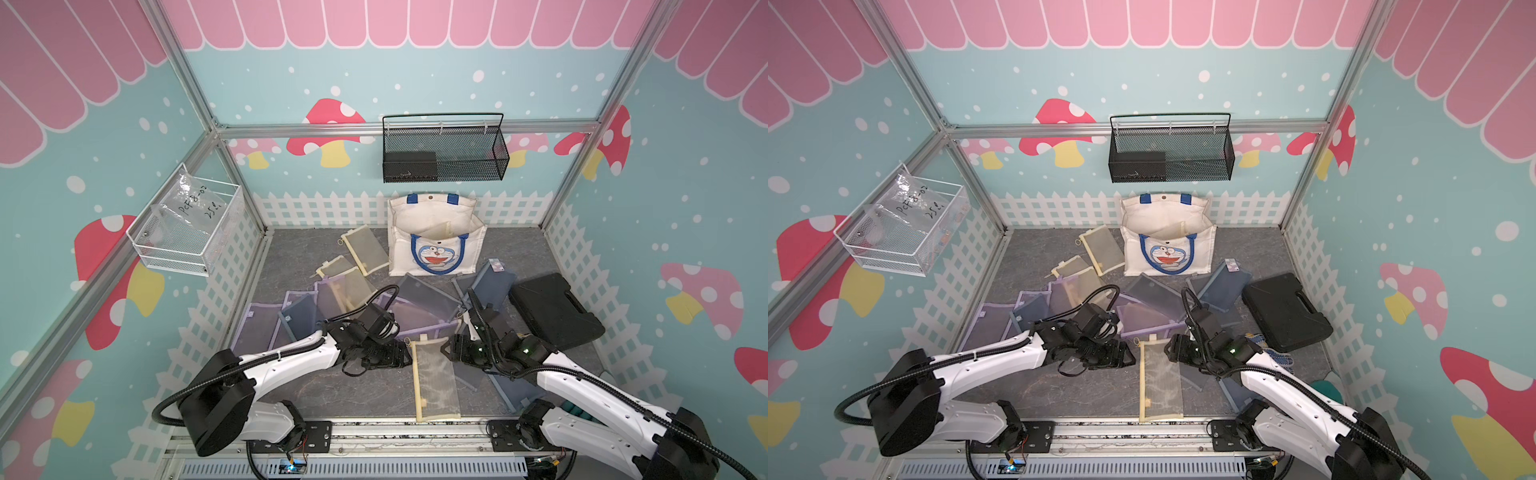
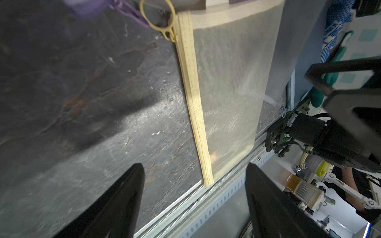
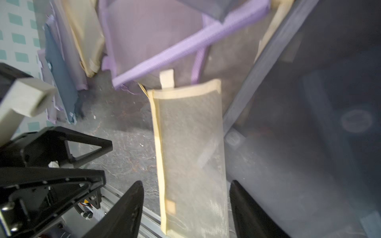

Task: Put the pencil pouch into the canvas bag
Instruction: Pick up the pencil pouch from the center of the board.

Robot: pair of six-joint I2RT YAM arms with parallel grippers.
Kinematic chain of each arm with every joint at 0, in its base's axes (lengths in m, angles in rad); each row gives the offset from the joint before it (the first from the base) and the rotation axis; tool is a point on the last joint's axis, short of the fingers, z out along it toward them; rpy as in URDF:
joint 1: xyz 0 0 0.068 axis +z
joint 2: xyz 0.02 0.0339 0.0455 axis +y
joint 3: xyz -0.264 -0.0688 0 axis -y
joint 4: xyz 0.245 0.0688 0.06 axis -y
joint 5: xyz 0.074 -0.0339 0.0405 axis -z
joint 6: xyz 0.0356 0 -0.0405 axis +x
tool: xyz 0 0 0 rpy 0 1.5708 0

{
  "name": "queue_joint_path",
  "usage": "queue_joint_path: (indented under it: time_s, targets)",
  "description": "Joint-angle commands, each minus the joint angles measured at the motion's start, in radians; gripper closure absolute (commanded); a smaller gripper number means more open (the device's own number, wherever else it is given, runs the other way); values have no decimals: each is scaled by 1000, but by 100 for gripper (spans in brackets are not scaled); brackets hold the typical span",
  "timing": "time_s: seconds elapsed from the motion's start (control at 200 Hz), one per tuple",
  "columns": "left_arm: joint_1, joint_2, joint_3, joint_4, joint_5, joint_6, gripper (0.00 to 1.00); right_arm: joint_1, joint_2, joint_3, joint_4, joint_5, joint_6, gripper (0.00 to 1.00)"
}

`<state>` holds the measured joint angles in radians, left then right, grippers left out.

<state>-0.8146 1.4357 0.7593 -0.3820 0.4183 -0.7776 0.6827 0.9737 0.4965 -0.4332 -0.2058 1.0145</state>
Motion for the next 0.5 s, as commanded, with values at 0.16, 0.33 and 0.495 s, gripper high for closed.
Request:
queue_joint_path:
  time_s: [0.16, 0.33, 0.495]
  targets:
    - [-5, 154, -6, 218, 59, -92, 27, 1, 105, -85, 168, -86, -60, 37]
    - [-5, 230, 10, 271, 74, -123, 35, 1, 155, -104, 263, -115, -89, 50]
    - [-6, 276, 9, 372, 108, -178, 42, 1, 132, -129, 310, -135, -93, 72]
